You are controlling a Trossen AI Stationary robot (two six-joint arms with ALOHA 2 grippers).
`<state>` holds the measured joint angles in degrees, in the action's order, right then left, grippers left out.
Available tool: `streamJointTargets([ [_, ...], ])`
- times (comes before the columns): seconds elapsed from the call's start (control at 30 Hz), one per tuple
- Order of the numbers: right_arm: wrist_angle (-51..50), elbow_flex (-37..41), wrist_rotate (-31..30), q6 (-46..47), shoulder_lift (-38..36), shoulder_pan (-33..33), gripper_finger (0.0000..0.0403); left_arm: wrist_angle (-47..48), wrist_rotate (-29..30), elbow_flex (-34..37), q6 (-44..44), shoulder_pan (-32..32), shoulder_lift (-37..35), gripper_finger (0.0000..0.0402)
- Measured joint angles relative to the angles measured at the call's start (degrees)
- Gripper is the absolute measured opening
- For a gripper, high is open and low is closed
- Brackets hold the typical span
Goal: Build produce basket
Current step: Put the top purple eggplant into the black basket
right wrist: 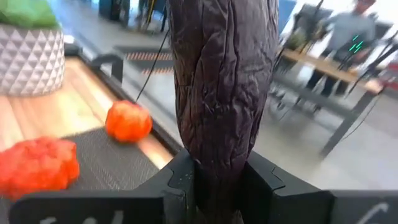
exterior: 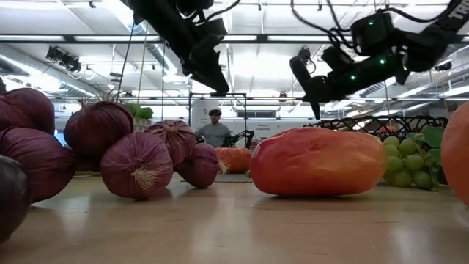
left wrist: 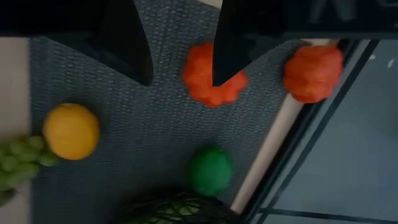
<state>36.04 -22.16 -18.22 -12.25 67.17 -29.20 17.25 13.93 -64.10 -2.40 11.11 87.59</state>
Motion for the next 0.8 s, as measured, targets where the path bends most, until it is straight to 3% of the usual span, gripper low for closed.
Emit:
streamJointTargets([
  [0.23,-32.5,-13.04,11.89,7.98,-4.04,-6.94,0.0092,-0.17,0.01,0.0,-0.28,4.23,0.0,0.0174],
  [0.5,-61.1,-24.36,11.5,17.2,-9.9,-8.23,0.0092,-0.13,0.0,0.0,1.84,5.03,0.0,0.0174],
  [0.8,-79.97,-25.94,11.87,23.71,-13.22,-8.97,0.0098,1.03,-0.08,0.0,7.07,2.29,0.02,0.0174],
])
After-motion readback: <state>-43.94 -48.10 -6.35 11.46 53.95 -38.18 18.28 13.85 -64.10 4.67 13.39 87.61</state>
